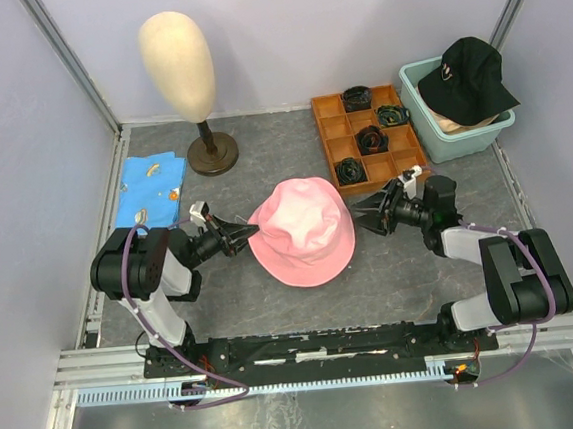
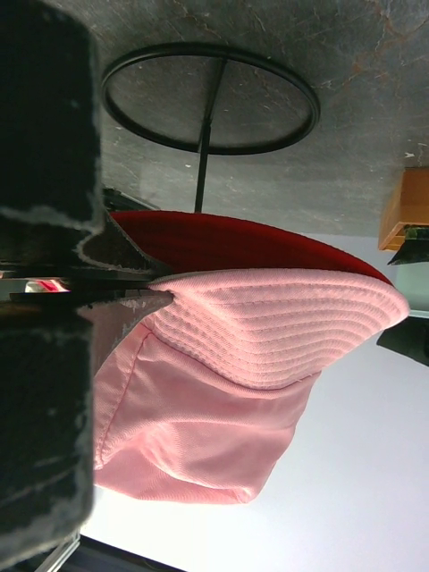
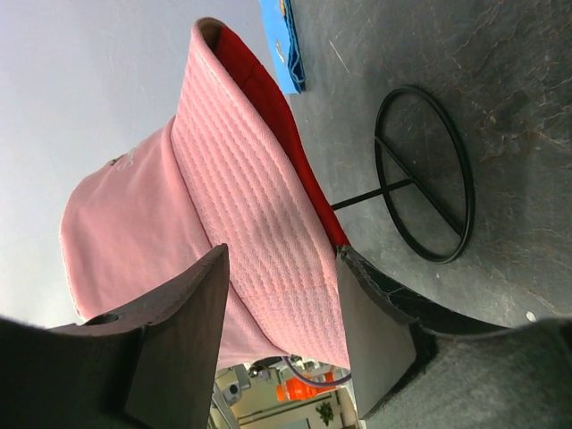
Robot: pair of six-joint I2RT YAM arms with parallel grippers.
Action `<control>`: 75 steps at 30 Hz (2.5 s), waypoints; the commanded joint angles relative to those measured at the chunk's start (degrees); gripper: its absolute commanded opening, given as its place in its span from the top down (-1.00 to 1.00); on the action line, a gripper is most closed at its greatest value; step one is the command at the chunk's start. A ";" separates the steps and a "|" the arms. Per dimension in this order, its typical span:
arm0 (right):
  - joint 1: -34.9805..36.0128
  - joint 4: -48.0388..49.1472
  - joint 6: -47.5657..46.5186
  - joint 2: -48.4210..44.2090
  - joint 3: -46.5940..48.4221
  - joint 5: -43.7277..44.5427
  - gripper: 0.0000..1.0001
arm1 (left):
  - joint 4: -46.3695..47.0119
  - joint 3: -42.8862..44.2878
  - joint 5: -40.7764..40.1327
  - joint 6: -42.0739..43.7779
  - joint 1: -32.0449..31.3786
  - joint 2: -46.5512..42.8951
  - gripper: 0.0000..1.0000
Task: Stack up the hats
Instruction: Stack the hat on the hat.
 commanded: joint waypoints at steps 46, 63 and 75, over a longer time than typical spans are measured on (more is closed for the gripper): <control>2.96 -10.52 -6.18 2.41 1.77 6.16 1.00 | 6.66 0.34 -0.87 0.30 0.29 4.05 0.94; 1.25 -46.30 -29.74 -1.20 11.70 16.42 1.00 | 11.49 -4.00 0.50 1.79 0.29 9.33 0.94; 1.25 -52.77 -36.30 -1.58 13.93 19.15 1.00 | 11.46 -2.54 0.55 -0.12 0.35 5.75 0.92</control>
